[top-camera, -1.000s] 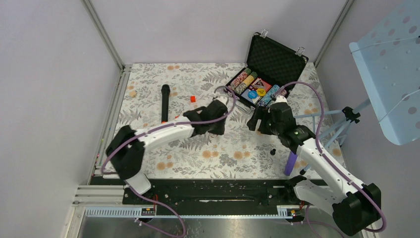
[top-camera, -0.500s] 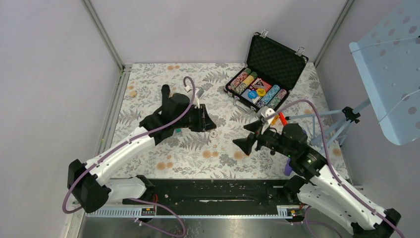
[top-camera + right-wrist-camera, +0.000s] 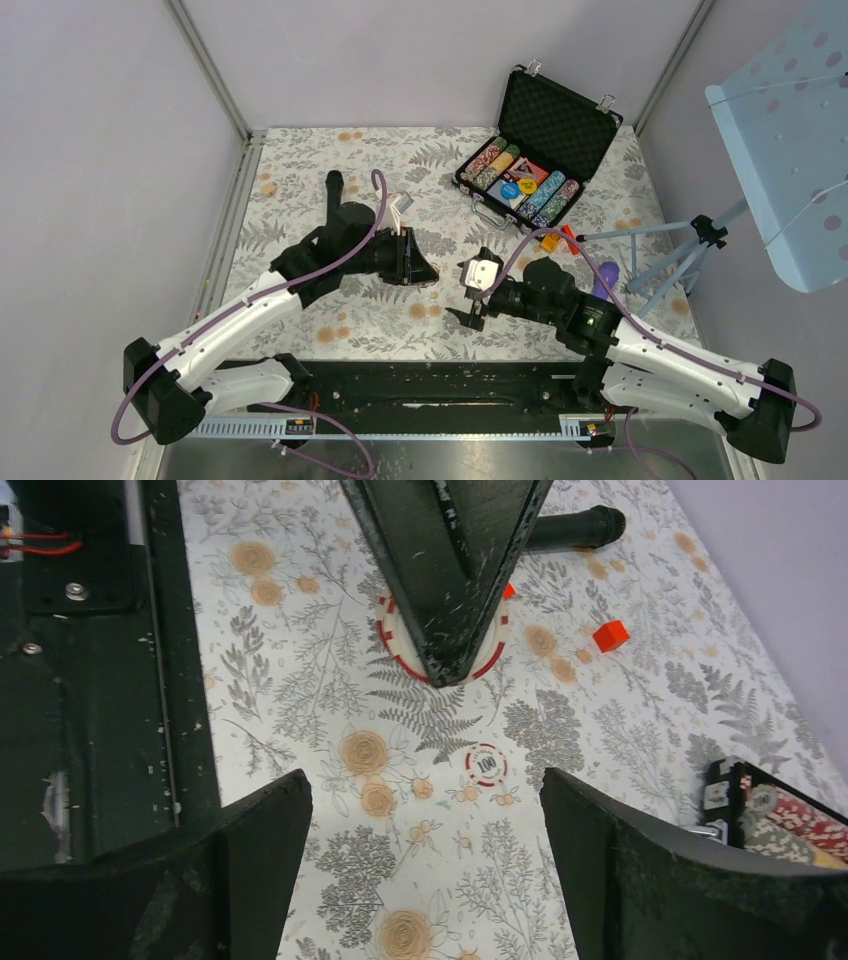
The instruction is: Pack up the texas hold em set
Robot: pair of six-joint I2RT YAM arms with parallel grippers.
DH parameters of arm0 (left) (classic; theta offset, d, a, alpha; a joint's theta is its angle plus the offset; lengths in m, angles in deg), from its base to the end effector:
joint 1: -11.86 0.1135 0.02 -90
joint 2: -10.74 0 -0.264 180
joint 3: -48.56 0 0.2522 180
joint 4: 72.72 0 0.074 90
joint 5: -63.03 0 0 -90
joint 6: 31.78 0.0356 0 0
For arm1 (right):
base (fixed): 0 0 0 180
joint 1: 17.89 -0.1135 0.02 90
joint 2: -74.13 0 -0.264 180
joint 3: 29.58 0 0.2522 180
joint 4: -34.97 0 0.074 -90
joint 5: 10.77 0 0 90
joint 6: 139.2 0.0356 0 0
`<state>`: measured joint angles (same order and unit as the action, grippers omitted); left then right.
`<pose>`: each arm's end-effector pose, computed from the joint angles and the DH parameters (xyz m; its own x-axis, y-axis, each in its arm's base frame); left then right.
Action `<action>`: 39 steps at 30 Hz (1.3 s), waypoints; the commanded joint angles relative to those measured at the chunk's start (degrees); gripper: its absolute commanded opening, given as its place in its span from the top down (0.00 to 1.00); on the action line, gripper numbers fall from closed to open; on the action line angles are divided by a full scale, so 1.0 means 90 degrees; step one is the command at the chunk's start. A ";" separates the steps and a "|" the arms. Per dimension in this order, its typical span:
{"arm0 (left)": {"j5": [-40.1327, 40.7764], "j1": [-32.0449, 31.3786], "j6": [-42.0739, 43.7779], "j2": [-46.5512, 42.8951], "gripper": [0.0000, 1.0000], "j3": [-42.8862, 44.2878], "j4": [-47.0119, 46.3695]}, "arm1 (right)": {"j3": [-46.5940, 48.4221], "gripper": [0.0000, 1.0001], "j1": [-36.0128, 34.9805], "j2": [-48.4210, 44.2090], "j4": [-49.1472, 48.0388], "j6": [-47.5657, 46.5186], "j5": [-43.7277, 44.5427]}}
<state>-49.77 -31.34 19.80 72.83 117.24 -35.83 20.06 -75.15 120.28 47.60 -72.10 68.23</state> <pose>0.1649 -0.1738 0.3218 -0.8319 -0.0047 -0.5550 0.4570 0.5617 -0.6897 0.1005 0.1689 0.3019 0.2818 -0.2680 -0.9213 -0.8879 0.2911 -0.3563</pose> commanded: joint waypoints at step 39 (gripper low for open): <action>-0.0274 -0.0188 -0.0239 0.0051 1.00 -0.0345 -0.0924 | 0.0682 0.32 -0.0797 0.1700 -0.1720 -0.0228 0.1390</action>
<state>-50.78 -32.76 18.43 73.28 114.22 -40.62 23.71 -81.75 135.72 33.09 -74.39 79.20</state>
